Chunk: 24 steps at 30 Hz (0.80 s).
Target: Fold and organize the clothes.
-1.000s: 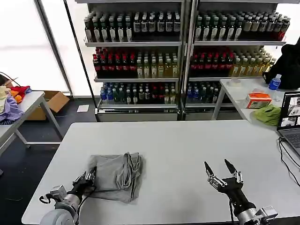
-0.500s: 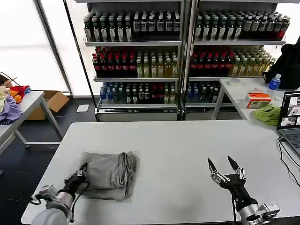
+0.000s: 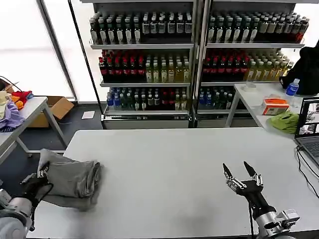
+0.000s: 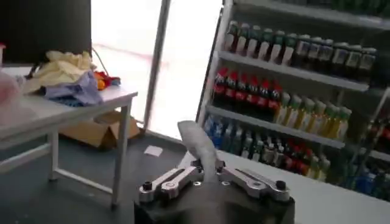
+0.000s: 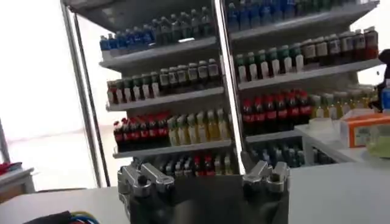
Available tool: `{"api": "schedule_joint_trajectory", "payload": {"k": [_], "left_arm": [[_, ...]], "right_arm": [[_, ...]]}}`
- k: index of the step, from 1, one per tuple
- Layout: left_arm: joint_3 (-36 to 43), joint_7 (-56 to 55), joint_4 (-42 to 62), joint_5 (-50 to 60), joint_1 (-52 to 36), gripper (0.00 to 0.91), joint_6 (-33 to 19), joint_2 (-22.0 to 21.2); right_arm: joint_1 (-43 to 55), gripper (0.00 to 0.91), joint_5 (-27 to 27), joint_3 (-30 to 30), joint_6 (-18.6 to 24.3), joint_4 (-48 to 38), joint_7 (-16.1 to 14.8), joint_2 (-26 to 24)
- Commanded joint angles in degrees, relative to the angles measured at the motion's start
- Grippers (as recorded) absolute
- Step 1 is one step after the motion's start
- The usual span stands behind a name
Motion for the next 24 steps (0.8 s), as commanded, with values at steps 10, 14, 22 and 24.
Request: {"api": "schedule_joint_trajectory", "payload": {"k": [10, 14, 22, 24], "left_arm": [[16.81, -4.19, -21.03, 9.12, 2.91, 0.01, 1.94, -1.14], [31.94, -8.52, -21.92, 10.75, -0.73, 0.01, 2.78, -2.4], [55.36, -15.35, -5.25, 4.36, -18.86, 0.01, 3.06, -10.12], [58.52, -16.09, 0.48, -0.13, -21.92, 0.01, 3.87, -13.53]], "right_arm": [[-1.01, 0.907, 0.59, 2.24, 0.62, -0.65, 0.04, -0.22], [-1.19, 0.907, 0.88, 2.75, 0.48, -0.78, 0.37, 0.52], [-1.76, 0.907, 0.24, 2.05, 0.04, -1.49, 0.6, 1.85], [-1.63, 0.907, 0.27, 1.98, -0.59, -1.9, 0.87, 2.15]]}}
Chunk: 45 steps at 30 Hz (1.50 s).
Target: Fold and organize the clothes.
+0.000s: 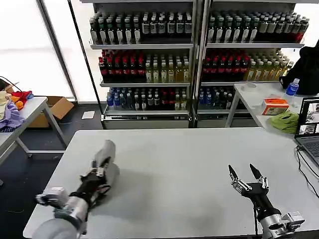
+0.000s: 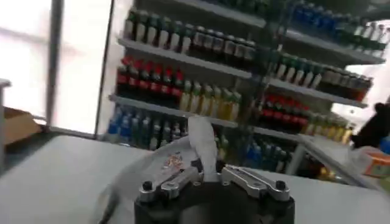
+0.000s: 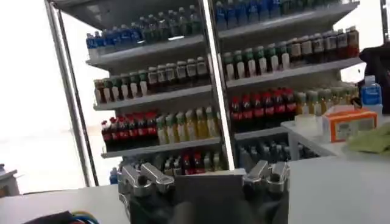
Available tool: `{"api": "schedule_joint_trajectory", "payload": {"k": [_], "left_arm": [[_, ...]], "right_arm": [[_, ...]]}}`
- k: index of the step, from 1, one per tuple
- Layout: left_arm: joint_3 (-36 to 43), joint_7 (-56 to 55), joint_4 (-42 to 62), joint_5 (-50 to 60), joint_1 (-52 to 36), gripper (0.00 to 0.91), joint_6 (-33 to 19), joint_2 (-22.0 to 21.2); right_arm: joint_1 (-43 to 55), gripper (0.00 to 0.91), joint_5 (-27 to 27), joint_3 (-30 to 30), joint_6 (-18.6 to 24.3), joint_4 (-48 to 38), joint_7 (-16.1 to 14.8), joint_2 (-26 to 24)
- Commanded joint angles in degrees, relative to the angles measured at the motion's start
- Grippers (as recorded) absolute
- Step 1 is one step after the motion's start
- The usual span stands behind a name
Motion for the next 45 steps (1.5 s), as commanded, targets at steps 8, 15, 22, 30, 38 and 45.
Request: {"api": "schedule_joint_trajectory", "payload": {"k": [8, 15, 22, 30, 38, 45], "left_arm": [[33.02, -0.96, 22.32, -15.61, -21.27, 0.907, -0.43, -16.84], [26.61, 2.16, 18.24, -21.87, -21.1, 0.907, -4.61, -16.73], [17.07, 6.65, 11.72, -9.35, -15.85, 0.907, -5.53, -13.25], [2.59, 10.53, 6.73, -1.27, -6.36, 0.907, -6.87, -9.62], [-4.77, 9.29, 0.44, -4.98, 0.45, 0.907, -8.67, -9.88], [-8.77, 9.56, 1.19, -3.14, 0.84, 0.907, -9.11, -10.26]], "right_arm": [[0.63, 0.907, 2.06, -3.24, -12.2, -0.97, 4.03, -0.2], [3.91, 0.907, 5.68, -8.5, -16.52, -0.33, 4.07, -0.43], [5.78, 0.907, 6.63, -13.07, -18.23, -0.26, 5.81, -0.46], [10.91, 0.907, 7.51, -20.92, -18.84, -2.95, 8.41, 0.65], [17.98, 0.907, 7.2, -27.46, -18.52, -8.12, 7.77, 2.2], [21.25, 0.907, 6.53, -30.01, -18.76, -11.79, 8.57, 3.15]]}}
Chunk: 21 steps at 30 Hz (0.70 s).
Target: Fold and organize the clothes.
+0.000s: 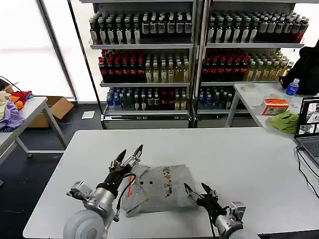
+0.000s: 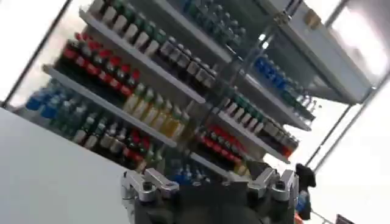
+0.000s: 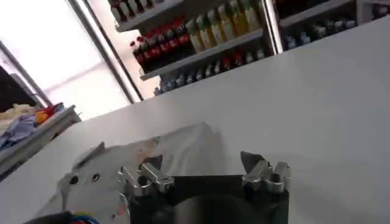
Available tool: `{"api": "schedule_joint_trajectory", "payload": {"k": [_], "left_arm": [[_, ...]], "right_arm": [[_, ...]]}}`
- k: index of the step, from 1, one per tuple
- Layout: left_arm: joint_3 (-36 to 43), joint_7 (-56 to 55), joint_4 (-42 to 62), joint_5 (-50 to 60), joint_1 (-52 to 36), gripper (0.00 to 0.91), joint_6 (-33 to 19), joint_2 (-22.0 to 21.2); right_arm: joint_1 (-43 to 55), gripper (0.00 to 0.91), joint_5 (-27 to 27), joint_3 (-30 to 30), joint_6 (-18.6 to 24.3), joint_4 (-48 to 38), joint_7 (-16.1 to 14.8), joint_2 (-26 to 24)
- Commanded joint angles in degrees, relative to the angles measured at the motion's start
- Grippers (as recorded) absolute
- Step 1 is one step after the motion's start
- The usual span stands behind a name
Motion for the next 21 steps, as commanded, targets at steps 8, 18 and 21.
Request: {"api": "schedule_joint_trajectory", "payload": {"k": [8, 18, 21], "left_arm": [[-16.25, 1.58, -2.12, 2.64, 4.86, 0.907, -0.44, 0.59], [-18.32, 2.57, 0.54, 14.76, 7.02, 0.907, 2.24, 1.88], [-17.25, 2.89, 0.71, 15.24, 8.8, 0.907, 1.74, 2.54]], "right_arm": [[9.46, 0.02, -0.81, -7.84, -2.52, -7.34, 1.99, 0.65], [10.37, 0.0, -0.16, -8.93, -2.37, -7.21, 1.31, 0.66], [10.41, 0.0, 0.09, -8.61, -1.83, -7.14, 1.15, 0.1]]}}
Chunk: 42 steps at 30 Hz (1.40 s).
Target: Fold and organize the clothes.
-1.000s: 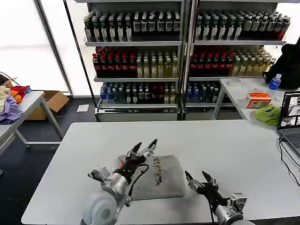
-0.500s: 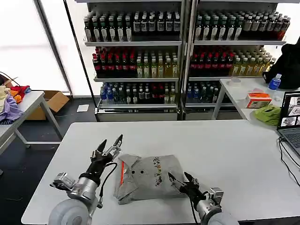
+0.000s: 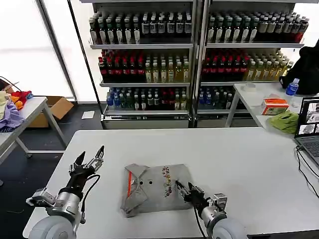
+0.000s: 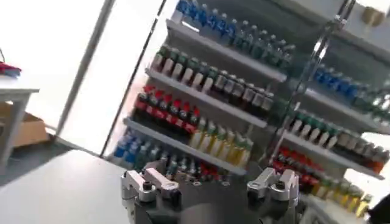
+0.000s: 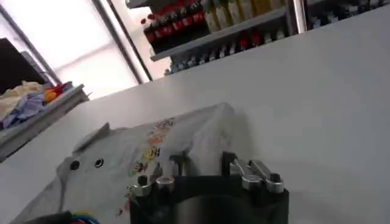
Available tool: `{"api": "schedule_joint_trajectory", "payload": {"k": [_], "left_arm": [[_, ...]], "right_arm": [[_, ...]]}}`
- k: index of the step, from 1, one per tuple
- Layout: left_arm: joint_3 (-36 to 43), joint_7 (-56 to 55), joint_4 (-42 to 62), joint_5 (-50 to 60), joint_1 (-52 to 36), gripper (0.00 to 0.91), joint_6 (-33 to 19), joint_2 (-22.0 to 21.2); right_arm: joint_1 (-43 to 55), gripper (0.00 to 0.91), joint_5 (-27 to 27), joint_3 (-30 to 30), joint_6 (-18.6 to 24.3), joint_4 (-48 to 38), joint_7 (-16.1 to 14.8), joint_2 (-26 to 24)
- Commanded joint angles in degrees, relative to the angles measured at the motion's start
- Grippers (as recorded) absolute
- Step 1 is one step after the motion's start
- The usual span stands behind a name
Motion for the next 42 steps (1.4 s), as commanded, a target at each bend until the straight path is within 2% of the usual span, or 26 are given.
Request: {"api": "schedule_joint_trajectory", "payload": {"k": [1, 6, 15, 19, 21, 22, 23, 26, 29, 30, 33, 35, 37, 38, 39, 42], "left_arm": [[-2.51, 1.46, 0.8, 8.44, 4.02, 0.907, 0.68, 1.35], [-1.7, 1.68, 0.0, 10.93, 7.29, 0.907, -1.03, 1.44], [0.19, 1.96, -1.1, 12.69, 8.87, 0.907, -0.08, 1.02], [1.2, 1.92, -1.37, 12.51, 8.8, 0.907, 0.39, 1.07], [1.51, 1.95, -1.25, 12.55, 8.64, 0.907, 0.44, 1.02], [1.58, 1.91, -1.17, 12.56, 8.55, 0.907, 0.44, 0.98], [1.58, 1.9, -1.07, 12.51, 8.48, 0.907, 0.47, 0.95], [1.44, 1.87, -1.33, 12.02, 8.13, 0.907, 0.86, 0.92], [0.88, 1.84, -2.25, 10.16, 8.24, 0.907, 1.56, 1.3], [0.55, 1.86, -2.45, 9.93, 8.31, 0.907, 1.59, 1.47], [-0.06, 1.85, -2.52, 9.41, 8.18, 0.907, 1.65, 1.75], [-0.32, 1.85, -2.7, 9.28, 8.12, 0.907, 1.68, 1.84], [-0.42, 1.89, -2.94, 9.11, 8.13, 0.907, 1.69, 1.88], [-0.51, 1.88, -3.18, 9.09, 8.12, 0.907, 1.72, 1.89], [-0.6, 1.86, -3.23, 9.12, 8.08, 0.907, 1.71, 1.88], [-0.9, 1.93, -3.36, 9.09, 8.17, 0.907, 1.72, 1.73]], "right_arm": [[1.7, 0.0, 0.38, -1.09, 0.21, -1.02, -0.1, -0.48], [1.02, 0.0, 1.29, 0.78, 0.56, -0.26, -0.83, -1.33], [-1.76, 0.0, 4.37, 7.05, -0.15, 1.96, -0.86, -5.72], [-3.65, 0.0, 3.92, 9.79, -1.85, 3.18, -0.3, -7.37], [-4.17, 0.0, 1.56, 10.54, -4.75, 3.91, 1.3, -7.8], [-4.12, 0.111, -0.72, 10.79, -5.94, 3.85, 1.92, -7.58], [-4.08, 0.907, -0.89, 10.82, -6.61, 3.78, 1.87, -7.46], [-3.88, 0.907, -3.26, 11.32, -7.3, 4.71, 2.92, -6.58], [-4.46, 0.907, -6.37, 12.86, -7.56, 7.47, 5.9, -5.68], [-5.17, 0.907, -9.97, 14.0, -8.99, 9.14, 7.14, -5.27], [-5.73, 0.907, -8.2, 15.74, -9.73, 11.83, 8.43, -6.05], [-5.44, 0.907, -8.29, 16.12, -9.07, 12.98, 8.69, -5.9], [-4.3, 0.907, -8.76, 15.06, -7.17, 13.62, 7.52, -5.41], [-2.62, 0.907, -9.88, 13.73, -5.02, 13.46, 5.46, -4.9], [-0.78, 0.907, -10.82, 10.87, -4.18, 12.7, 4.81, -4.0], [3.47, 0.907, -14.16, 4.72, -2.7, 9.75, 4.57, -0.99]]}}
